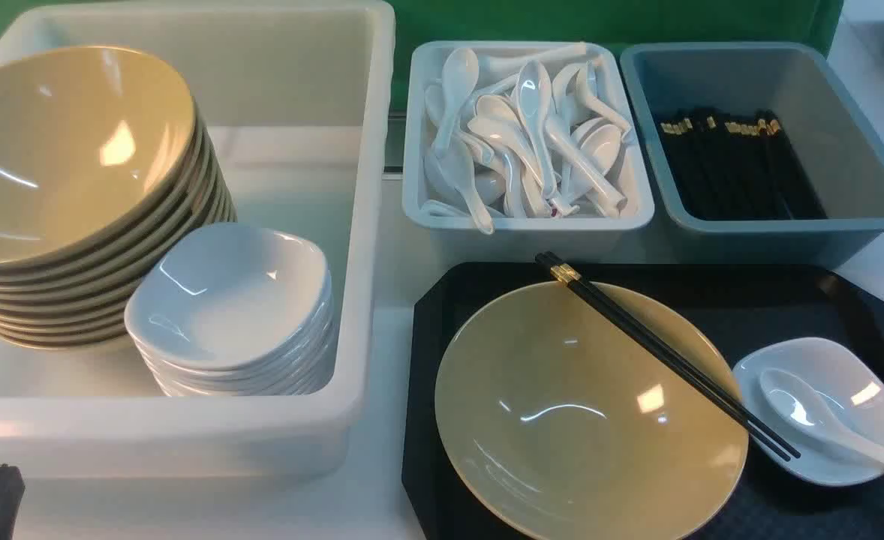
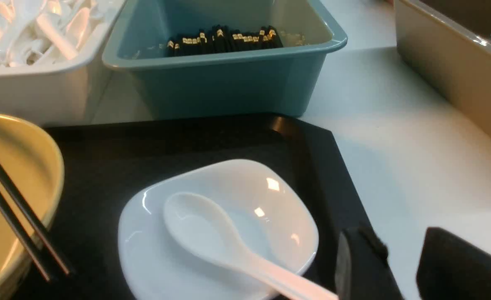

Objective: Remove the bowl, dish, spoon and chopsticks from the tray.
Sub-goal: Use the right arm to grab the chopsticks

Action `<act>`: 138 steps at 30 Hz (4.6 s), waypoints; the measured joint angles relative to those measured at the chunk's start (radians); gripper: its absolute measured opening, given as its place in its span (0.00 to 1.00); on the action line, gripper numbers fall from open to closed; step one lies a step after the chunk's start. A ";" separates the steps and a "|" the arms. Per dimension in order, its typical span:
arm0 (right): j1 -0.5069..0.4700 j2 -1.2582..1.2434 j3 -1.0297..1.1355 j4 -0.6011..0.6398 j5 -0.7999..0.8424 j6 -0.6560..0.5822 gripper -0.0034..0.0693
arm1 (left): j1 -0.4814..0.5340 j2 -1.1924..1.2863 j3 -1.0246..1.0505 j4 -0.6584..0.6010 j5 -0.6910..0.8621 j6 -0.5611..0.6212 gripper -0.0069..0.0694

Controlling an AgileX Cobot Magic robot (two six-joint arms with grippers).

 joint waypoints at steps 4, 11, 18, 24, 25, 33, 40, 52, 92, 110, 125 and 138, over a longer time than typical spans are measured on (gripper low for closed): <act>0.000 0.000 0.000 0.000 0.000 0.000 0.38 | 0.000 0.000 0.000 0.000 0.000 0.000 0.08; 0.000 0.000 0.000 0.000 0.000 0.000 0.38 | 0.000 0.000 0.000 0.000 0.000 0.000 0.08; 0.000 0.000 0.000 0.000 0.000 0.000 0.38 | 0.000 0.000 0.000 0.000 0.000 0.000 0.08; 0.000 0.000 0.000 0.000 0.000 0.000 0.38 | 0.000 0.000 0.000 0.000 0.000 0.000 0.08; 0.000 0.000 0.000 0.000 0.000 0.000 0.38 | 0.000 0.000 0.000 0.000 0.000 0.000 0.08; 0.000 0.000 0.000 0.000 0.000 0.000 0.38 | 0.000 0.000 0.000 0.000 0.000 0.000 0.08; 0.000 0.000 0.000 0.000 0.000 -0.010 0.38 | 0.000 0.000 0.000 0.000 0.000 0.000 0.08; 0.000 0.000 0.000 0.000 0.000 -0.012 0.38 | 0.000 0.000 0.000 0.000 0.000 0.000 0.08; 0.001 0.000 0.002 0.007 -0.124 0.945 0.38 | 0.000 0.000 -0.201 -1.018 -0.043 0.079 0.08; 0.360 0.735 -0.917 0.003 0.494 -0.247 0.09 | -0.173 0.826 -0.900 -0.308 0.762 0.362 0.08; 0.579 1.341 -1.213 0.055 0.798 -0.436 0.31 | -0.694 1.216 -1.055 -0.280 0.732 0.311 0.08; 0.598 1.707 -1.387 0.079 0.792 -0.439 0.72 | -0.758 1.277 -1.059 -0.297 0.729 0.310 0.08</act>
